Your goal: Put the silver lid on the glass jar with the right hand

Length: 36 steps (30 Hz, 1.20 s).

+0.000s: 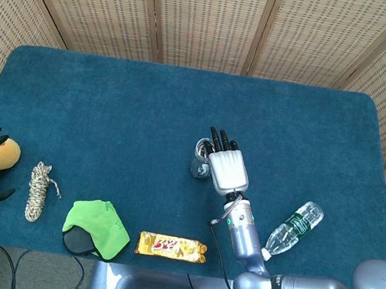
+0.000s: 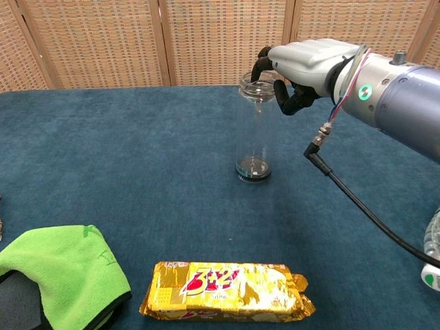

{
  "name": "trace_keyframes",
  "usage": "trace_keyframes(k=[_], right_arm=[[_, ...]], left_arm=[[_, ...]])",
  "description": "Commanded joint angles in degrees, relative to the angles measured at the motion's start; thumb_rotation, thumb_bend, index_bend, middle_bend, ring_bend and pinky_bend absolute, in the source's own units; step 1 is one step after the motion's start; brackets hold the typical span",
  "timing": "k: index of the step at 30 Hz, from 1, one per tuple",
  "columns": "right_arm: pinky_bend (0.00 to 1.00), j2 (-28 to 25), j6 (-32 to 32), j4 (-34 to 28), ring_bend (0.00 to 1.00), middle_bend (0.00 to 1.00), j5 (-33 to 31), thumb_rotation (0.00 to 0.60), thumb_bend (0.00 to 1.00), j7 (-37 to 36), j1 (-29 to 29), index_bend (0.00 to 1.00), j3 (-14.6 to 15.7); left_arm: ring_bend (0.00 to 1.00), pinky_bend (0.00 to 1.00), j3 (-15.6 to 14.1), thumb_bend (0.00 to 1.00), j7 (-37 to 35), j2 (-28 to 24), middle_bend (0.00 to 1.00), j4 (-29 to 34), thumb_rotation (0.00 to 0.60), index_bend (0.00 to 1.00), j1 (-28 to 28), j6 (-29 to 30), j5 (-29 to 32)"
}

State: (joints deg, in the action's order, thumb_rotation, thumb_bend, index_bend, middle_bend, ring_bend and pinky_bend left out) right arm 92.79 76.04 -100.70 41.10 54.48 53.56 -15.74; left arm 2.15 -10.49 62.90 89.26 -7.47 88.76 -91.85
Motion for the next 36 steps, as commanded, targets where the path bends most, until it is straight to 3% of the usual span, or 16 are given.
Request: trace_keyframes(k=[1, 14, 16, 19, 26, 30, 36], right_arm=[[0.27, -0.1, 0.1, 0.0, 0.0, 0.0, 0.2, 0.6, 1.0, 0.0, -0.1, 0.22, 0.0], [0.27, -3.0, 3.2, -4.1, 0.0, 0.0, 2.5, 0.6, 1.0, 1.9, -0.5, 0.22, -0.2], [0.26, -4.7, 4.1, -5.9, 0.0, 0.0, 3.8, 0.6, 0.94, 1.7, -1.2, 0.22, 0.1], [0.25, -6.9, 5.1, -7.5, 0.0, 0.0, 5.8, 0.6, 0.76, 1.2, -2.4, 0.22, 0.9], [0.21, -15.4, 10.4, -13.0, 0.0, 0.0, 14.1, 0.6, 0.48, -5.5, -10.8, 0.19, 6.3], [0.2, -19.0, 13.3, -12.9, 0.0, 0.0, 20.4, 0.6, 0.39, -12.3, -16.8, 0.18, 10.5], [0.19, -21.9, 15.5, -11.0, 0.0, 0.0, 26.0, 0.6, 0.29, -19.6, -22.6, 0.16, 14.3]], left_arm=[[0.0, 0.0, 0.0, 0.17, 0.0, 0.0, 0.0, 0.0, 0.6, 0.0, 0.0, 0.0, 0.0], [0.0, 0.0, 0.0, 0.17, 0.0, 0.1, 0.0, -0.1, 0.6, 0.0, 0.1, 0.1, 0.1], [0.0, 0.0, 0.0, 0.17, 0.0, 0.1, 0.0, -0.2, 0.6, 0.0, 0.1, 0.0, 0.2], [0.0, 0.0, 0.0, 0.17, 0.1, 0.1, 0.0, -0.2, 0.6, 0.0, 0.0, -0.1, 0.3], [0.0, 0.0, 0.0, 0.17, 0.9, 0.4, 0.0, -0.3, 0.6, 0.0, -0.1, -0.6, 0.6], [0.0, 0.0, -0.2, 0.17, 2.2, 0.9, 0.0, -0.1, 0.6, 0.0, -0.2, -1.1, 0.7], [0.0, 0.0, -0.3, 0.17, 3.4, 1.3, 0.0, 0.0, 0.6, 0.0, -0.2, -1.6, 1.0]])
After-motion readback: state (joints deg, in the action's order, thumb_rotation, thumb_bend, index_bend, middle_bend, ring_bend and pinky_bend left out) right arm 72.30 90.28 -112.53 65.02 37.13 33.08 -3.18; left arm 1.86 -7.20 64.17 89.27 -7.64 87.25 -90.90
